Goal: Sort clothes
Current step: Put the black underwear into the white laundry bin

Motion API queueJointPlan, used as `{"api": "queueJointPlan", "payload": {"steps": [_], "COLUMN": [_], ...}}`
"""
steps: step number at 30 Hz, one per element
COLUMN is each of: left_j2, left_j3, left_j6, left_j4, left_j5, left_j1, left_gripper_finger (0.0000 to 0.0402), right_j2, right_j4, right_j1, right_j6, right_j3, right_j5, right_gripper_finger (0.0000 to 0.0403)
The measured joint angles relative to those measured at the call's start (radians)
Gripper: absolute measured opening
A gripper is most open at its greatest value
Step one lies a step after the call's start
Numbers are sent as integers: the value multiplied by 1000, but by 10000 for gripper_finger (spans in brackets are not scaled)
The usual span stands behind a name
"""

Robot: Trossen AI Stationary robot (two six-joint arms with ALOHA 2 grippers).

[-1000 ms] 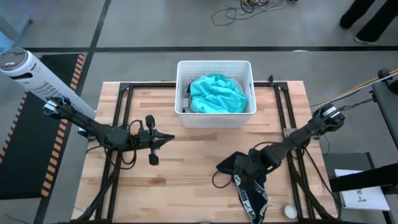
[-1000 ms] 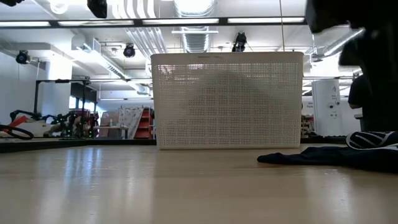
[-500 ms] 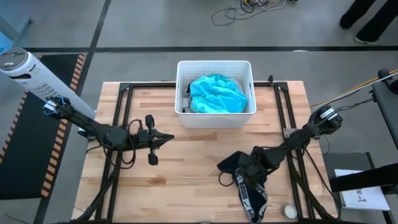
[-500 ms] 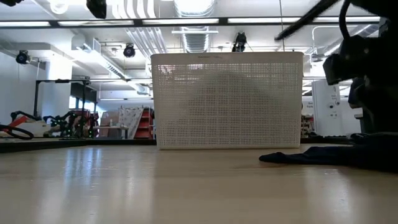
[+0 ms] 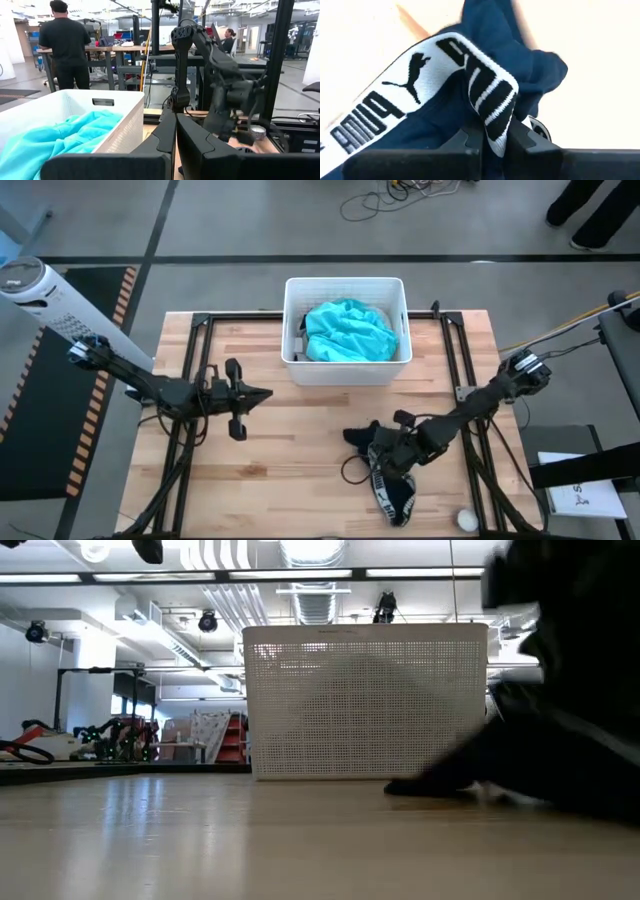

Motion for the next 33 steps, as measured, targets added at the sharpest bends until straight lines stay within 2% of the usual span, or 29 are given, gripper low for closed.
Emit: {"api": "queueJointPlan", "payload": {"steps": [5, 13, 16, 20, 29, 33], "left_j2": [-22, -42, -51, -64, -143, -194], "left_j3": [0, 0, 0, 0, 11, 41], "left_j6": [17, 20, 20, 20, 36, 48], "left_j4": [-6, -54, -59, -62, -216, -279], "left_j5": [0, 0, 13, 71, 85, 85], "left_j1": [10, 57, 82, 115, 179, 196], "left_gripper_finger": [0, 0, 0, 0, 0, 0], "right_j2": [-17, -32, -48, -67, -86, -87], "right_j4": [-140, -395, -407, -399, -262, -159], "right_j1": [-3, -27, -57, -127, -393, -528], "right_j6": [-130, -336, -462, -645, -1051, -1185], "right_j3": [166, 528, 648, 776, 953, 1012], "right_j5": [111, 420, 545, 660, 689, 613], "right_gripper_finger": [6, 3, 2, 1, 1, 0]}}
